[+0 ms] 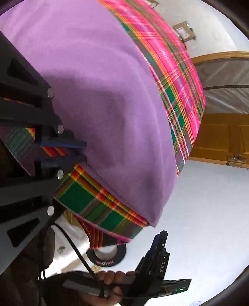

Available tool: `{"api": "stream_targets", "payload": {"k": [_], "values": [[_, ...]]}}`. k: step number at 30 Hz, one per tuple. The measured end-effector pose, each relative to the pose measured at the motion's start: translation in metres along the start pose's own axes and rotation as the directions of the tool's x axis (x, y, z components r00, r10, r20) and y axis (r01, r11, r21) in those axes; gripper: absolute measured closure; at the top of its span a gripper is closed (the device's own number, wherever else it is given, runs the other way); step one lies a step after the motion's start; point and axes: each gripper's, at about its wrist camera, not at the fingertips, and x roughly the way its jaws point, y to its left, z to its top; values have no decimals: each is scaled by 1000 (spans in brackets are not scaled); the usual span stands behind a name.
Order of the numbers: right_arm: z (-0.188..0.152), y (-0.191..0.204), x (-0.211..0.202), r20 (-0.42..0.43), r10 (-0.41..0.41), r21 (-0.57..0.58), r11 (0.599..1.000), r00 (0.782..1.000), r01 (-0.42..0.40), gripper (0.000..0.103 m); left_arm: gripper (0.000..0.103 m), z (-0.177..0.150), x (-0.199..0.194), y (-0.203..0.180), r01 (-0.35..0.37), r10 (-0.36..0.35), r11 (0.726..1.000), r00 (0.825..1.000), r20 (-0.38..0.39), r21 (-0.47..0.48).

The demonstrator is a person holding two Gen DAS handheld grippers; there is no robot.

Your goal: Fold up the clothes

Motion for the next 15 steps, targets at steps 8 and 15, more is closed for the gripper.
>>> {"api": "stream_targets", "payload": {"k": [8, 15], "values": [[2, 17, -10, 30, 18, -44, 999, 999, -17, 82, 102, -9, -19, 0, 75, -74, 997, 996, 50, -15], [-8, 49, 0, -30, 70, -183, 980, 997, -74, 79, 103, -15, -15, -3, 81, -80, 996, 996, 28, -23]]}}
